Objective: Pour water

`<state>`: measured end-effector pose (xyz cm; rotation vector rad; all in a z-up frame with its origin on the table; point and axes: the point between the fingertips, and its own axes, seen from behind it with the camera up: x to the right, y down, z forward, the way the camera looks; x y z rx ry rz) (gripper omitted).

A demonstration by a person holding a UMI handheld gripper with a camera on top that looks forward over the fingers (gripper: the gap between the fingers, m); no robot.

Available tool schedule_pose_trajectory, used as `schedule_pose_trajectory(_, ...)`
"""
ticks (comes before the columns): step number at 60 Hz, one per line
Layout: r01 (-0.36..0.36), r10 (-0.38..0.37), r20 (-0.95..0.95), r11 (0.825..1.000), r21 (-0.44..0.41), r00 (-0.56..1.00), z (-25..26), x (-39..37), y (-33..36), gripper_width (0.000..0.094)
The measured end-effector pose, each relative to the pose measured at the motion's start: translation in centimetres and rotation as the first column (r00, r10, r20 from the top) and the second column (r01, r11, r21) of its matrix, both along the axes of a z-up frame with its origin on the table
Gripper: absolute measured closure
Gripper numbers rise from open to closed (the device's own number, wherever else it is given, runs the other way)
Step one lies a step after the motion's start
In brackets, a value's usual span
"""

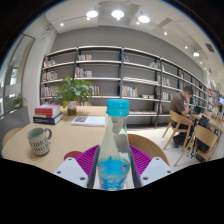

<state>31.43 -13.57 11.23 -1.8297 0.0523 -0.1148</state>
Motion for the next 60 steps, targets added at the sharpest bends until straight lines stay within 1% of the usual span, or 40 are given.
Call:
schedule_pose_trajectory(6,0.019,-0.019,-0.016,0.999,0.030,1.000,0.4,0.6,-0.3,0.0470)
schedule_pose_trajectory(11,0.008,-0.008,-0.003,0.999,0.053,1.000,0.7,0.6,-0.2,0.0552)
schedule_pose_trajectory(12,0.006,-0.006,-0.003,0.998,0.056,1.000,0.7,0.6,-0.1,0.0557)
schedule_pose_trajectory(13,0.005,-0.005,-0.001,0.998,0.056,1.000,0.5,0.7,0.0,0.0531)
schedule_pose_trajectory(14,0.004,-0.004,0.005,0.998,0.056,1.000,0.5,0.4,0.0,0.0588)
schedule_pose_trajectory(15,0.001,-0.002,0.008,0.998,0.057,1.000,0.6,0.3,0.1,0.0588)
schedule_pose_trajectory(16,-0.004,0.003,0.015,0.998,0.058,1.000,0.6,0.2,0.1,0.0609)
schedule_pose_trajectory(20,-0.015,0.013,0.044,0.998,0.057,0.999,0.6,0.0,0.4,0.0613)
schedule_pose_trajectory(25,-0.004,0.000,0.077,0.999,0.053,0.997,0.5,-0.8,1.3,0.0615)
schedule_pose_trajectory(31,0.008,-0.010,0.150,1.000,0.016,0.989,0.7,-1.1,1.7,0.0614)
schedule_pose_trajectory(38,-0.002,0.012,0.293,0.999,-0.036,0.956,1.9,-3.0,3.0,0.0614)
schedule_pose_trajectory(43,-0.029,0.063,0.444,0.996,-0.081,0.894,3.4,-5.5,4.5,0.0613)
schedule_pose_trajectory(48,-0.070,0.135,0.588,0.989,-0.132,0.798,4.6,-8.2,5.7,0.0613)
schedule_pose_trajectory(50,-0.076,0.163,0.650,0.984,-0.160,0.742,5.0,-9.3,6.2,0.0612)
schedule_pose_trajectory(53,-0.089,0.217,0.735,0.974,-0.211,0.642,5.4,-11.0,7.1,0.0613)
schedule_pose_trajectory(59,-0.093,0.298,0.850,0.954,-0.286,0.435,5.4,-14.1,8.6,0.0612)
schedule_pose_trajectory(60,-0.103,0.311,0.862,0.950,-0.296,0.400,5.6,-13.9,8.9,0.0612)
